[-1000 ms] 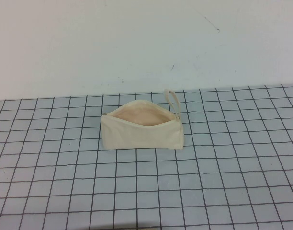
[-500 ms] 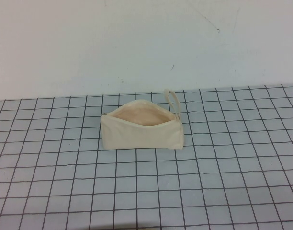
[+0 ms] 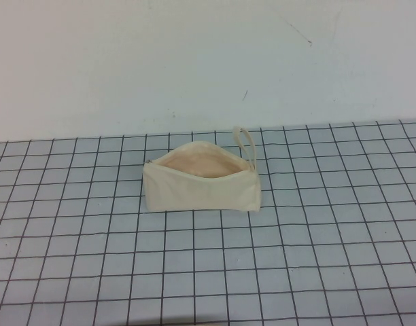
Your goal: Put eraser into pencil case
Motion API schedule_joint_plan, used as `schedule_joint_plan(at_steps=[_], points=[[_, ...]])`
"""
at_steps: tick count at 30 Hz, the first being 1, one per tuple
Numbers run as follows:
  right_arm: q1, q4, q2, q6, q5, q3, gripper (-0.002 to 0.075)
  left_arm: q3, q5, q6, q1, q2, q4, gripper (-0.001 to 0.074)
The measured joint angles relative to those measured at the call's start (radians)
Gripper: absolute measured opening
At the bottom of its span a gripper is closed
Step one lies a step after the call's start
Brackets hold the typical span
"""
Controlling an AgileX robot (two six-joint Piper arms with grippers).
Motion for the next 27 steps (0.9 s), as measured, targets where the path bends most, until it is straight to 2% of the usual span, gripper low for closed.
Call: schedule_joint_plan(at_steps=[8, 13, 18, 27], points=[[-0.002, 0.031, 0.0, 0.0, 0.002, 0.0, 0.0001, 0.0, 0.0, 0.0, 0.0, 0.0, 0.0, -0.0002], [-0.041, 0.138, 0.0, -0.02, 0.011, -0.002, 0.0001, 0.0, 0.0, 0.0, 0.0, 0.0, 0.0, -0.0002], [-0.072, 0.144, 0.0, -0.027, 0.025, -0.004, 0.0001, 0.0, 0.0, 0.0, 0.0, 0.0, 0.0, -0.0002], [-0.072, 0.144, 0.0, -0.027, 0.048, -0.007, 0.0001, 0.0, 0.0, 0.0, 0.0, 0.0, 0.0, -0.0002]])
